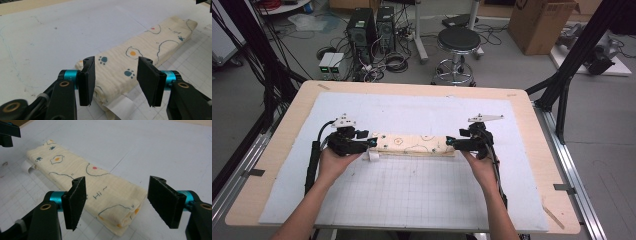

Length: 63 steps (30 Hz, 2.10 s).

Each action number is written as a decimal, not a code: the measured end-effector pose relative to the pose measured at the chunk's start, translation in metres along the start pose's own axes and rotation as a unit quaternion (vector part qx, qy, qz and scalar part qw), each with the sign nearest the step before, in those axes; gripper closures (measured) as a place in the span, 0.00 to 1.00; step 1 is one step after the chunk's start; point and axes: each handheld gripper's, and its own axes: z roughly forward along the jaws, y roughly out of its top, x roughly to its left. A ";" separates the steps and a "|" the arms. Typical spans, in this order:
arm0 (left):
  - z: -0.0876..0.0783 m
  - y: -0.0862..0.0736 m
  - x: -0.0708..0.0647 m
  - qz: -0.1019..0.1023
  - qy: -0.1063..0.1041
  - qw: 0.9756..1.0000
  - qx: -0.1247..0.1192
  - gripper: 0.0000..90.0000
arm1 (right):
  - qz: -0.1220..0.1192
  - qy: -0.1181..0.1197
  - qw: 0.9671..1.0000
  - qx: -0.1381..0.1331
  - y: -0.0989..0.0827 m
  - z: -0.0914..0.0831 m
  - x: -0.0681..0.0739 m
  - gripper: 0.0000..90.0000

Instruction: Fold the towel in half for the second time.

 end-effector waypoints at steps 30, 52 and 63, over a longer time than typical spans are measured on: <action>-0.017 -0.008 -0.003 0.002 -0.007 1.000 -0.024 0.39 | -0.023 0.005 1.000 0.001 0.001 -0.007 0.017 0.19; -0.042 -0.020 -0.007 0.013 -0.012 0.999 -0.038 0.35 | -0.033 0.011 0.999 -0.019 -0.015 -0.036 0.017 0.17; -0.049 -0.024 -0.014 0.025 -0.013 0.999 -0.038 0.34 | -0.053 -0.003 0.998 -0.023 -0.028 -0.049 0.019 0.17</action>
